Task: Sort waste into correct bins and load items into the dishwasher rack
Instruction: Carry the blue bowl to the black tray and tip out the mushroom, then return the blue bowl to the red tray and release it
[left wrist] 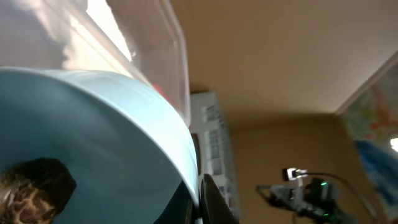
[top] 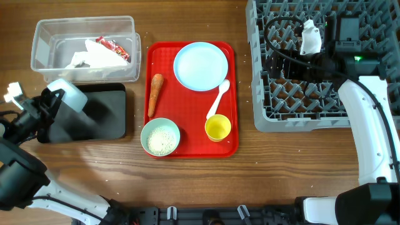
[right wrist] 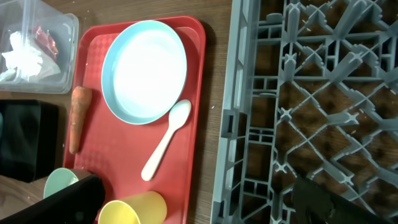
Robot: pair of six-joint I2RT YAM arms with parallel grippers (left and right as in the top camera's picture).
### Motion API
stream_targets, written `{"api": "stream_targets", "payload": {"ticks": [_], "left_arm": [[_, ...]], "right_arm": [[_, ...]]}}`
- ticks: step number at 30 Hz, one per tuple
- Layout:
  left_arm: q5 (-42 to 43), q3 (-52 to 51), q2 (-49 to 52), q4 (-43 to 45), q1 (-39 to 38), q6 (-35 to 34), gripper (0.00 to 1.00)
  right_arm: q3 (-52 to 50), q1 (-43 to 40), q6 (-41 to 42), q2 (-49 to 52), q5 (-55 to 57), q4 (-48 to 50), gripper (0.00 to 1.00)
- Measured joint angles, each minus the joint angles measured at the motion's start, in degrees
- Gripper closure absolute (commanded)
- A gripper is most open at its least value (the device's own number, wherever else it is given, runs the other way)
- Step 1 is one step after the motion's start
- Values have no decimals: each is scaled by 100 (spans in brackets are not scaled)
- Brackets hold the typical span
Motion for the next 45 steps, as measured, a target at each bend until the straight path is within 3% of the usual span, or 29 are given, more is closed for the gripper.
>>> {"api": "stream_targets", "payload": {"ticks": [10, 18, 30, 33, 37, 40, 45], "left_arm": [[369, -2, 28, -57, 0, -39, 96], [407, -2, 28, -98, 0, -1615, 96], [304, 205, -389, -254, -245, -1967, 96], [-35, 472, -1099, -245, -723, -2002, 96], [-999, 660, -2258, -22, -1930, -2177, 96], [-2288, 699, -2789, 293, -3193, -2463, 96], [-4452, 702, -2789, 778, -5187, -2839, 96]], "right_arm": [[0, 0, 0, 0, 0, -48, 0], [0, 0, 2, 0, 15, -68, 0], [0, 0, 2, 0, 13, -66, 0], [0, 0, 15, 0, 15, -66, 1], [0, 0, 20, 0, 13, -68, 0], [0, 0, 20, 0, 15, -66, 0], [0, 0, 22, 0, 15, -68, 0]]}}
